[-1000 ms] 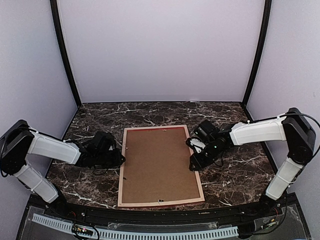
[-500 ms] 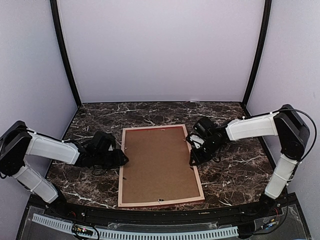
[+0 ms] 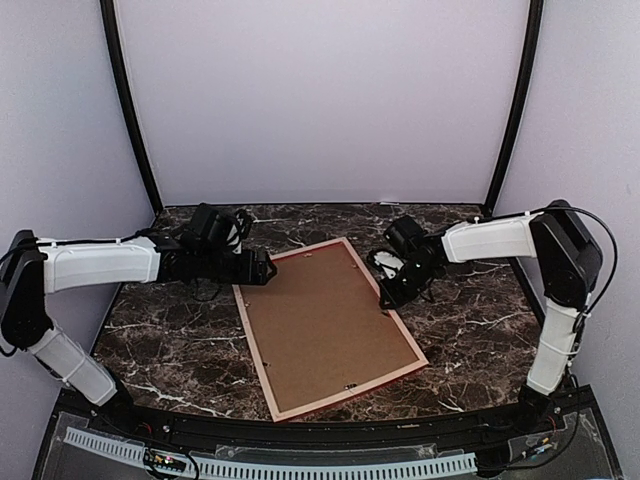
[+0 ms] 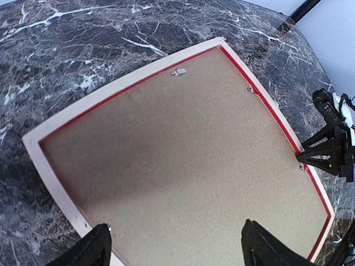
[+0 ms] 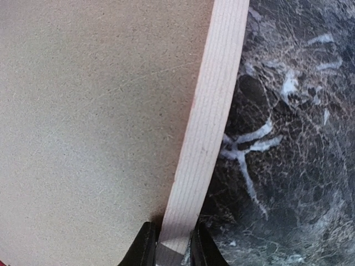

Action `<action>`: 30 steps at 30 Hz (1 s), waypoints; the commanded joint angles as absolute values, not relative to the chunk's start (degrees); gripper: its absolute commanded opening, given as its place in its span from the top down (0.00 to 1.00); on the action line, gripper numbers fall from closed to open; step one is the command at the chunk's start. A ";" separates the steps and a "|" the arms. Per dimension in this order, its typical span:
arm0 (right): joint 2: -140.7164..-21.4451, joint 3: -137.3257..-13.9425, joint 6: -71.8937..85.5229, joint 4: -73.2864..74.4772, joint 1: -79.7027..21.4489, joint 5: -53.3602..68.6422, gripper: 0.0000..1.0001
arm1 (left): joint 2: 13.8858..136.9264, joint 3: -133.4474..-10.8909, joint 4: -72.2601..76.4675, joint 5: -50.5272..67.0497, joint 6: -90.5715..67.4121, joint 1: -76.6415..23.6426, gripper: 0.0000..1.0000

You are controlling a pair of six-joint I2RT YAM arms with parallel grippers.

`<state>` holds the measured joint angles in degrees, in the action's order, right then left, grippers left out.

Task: Put the photo into the frame
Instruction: Rotate the photo frame at the center of the board.

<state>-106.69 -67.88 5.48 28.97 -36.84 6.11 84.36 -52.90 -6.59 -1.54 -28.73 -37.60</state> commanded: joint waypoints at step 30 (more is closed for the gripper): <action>-113.48 -83.94 -8.05 34.18 -30.29 14.30 0.40 | 118.65 -83.67 -27.46 5.52 -1.38 -23.99 0.53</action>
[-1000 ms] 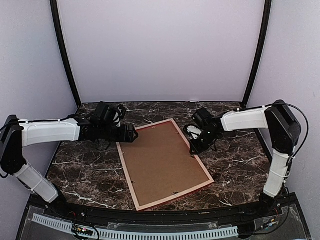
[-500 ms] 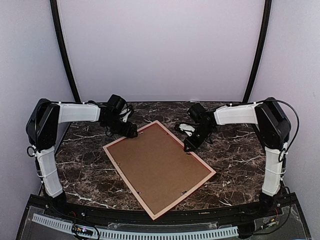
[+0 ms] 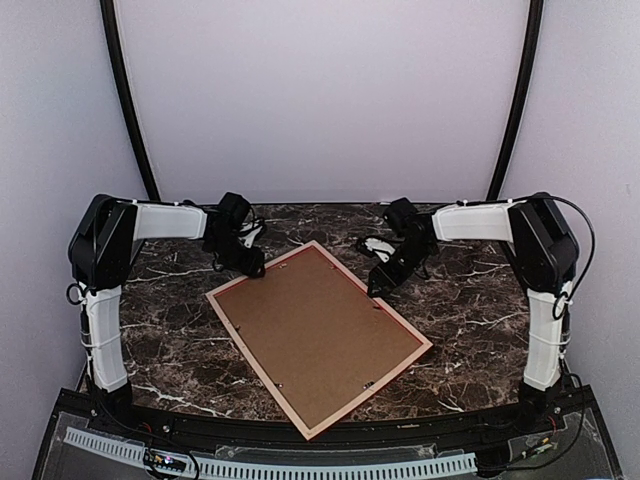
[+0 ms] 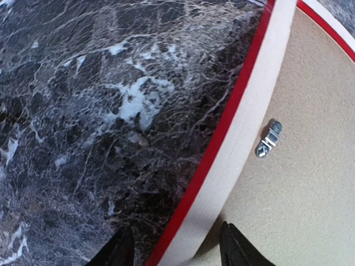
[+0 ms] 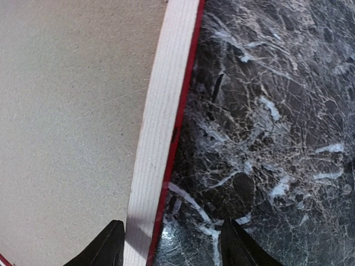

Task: Put the photo into the frame
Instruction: Rotate the photo frame at the center of the board.

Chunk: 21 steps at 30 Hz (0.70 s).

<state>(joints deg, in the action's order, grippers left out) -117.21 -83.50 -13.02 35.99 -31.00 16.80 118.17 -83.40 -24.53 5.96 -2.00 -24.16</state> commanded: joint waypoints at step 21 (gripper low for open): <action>-93.71 -61.21 17.84 32.51 -28.35 3.02 0.30 | 102.15 -49.25 -7.11 9.12 -28.18 -22.43 0.78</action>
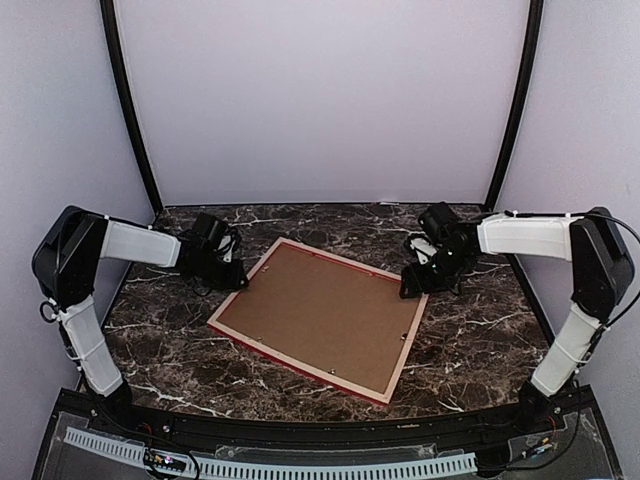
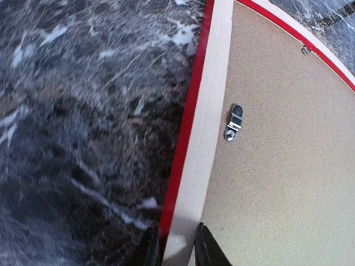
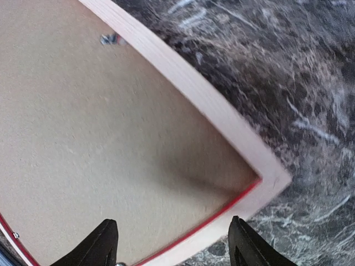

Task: Put the photo into the frame
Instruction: Rotate the photo frame at the center of the board.

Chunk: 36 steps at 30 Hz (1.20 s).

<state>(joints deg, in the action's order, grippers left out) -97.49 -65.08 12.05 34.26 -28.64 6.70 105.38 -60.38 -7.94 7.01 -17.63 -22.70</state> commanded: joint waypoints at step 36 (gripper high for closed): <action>-98.65 -53.94 18.78 20.07 -22.76 0.27 0.75 | 84.04 -45.77 -13.10 -0.41 -25.04 -32.18 0.11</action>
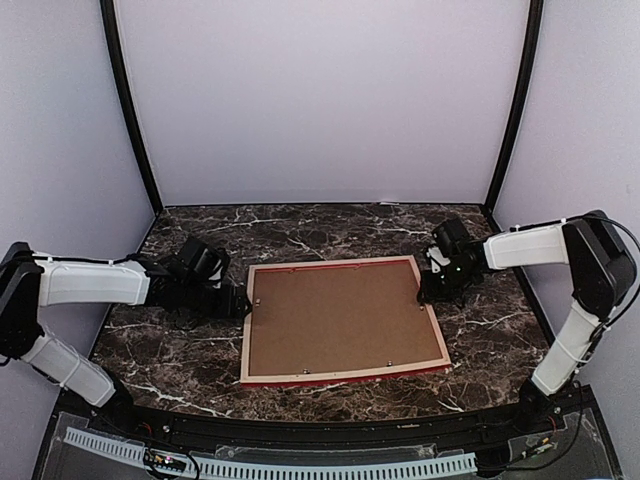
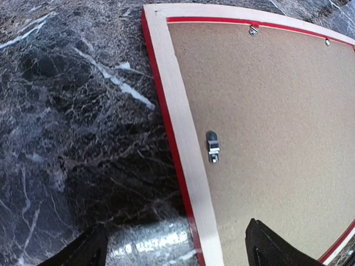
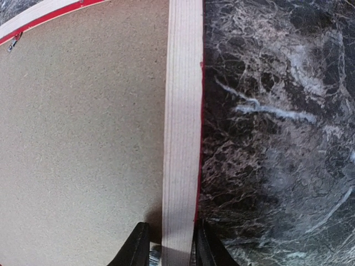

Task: Put the photo into the frame
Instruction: Rotate the photo frame at the center of the board, then press the fastener onto the backboard.

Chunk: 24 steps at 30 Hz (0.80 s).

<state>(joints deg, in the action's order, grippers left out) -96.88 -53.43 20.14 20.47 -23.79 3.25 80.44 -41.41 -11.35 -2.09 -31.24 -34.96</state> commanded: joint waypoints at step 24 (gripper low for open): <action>-96.99 -52.02 18.83 18.90 -22.75 1.06 0.86 | 104.78 -61.40 -19.24 3.25 -21.24 -30.59 0.35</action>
<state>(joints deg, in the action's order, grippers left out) -97.08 -53.45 19.33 18.79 -23.22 2.04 104.29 -61.58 -15.33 2.79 -20.71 -30.55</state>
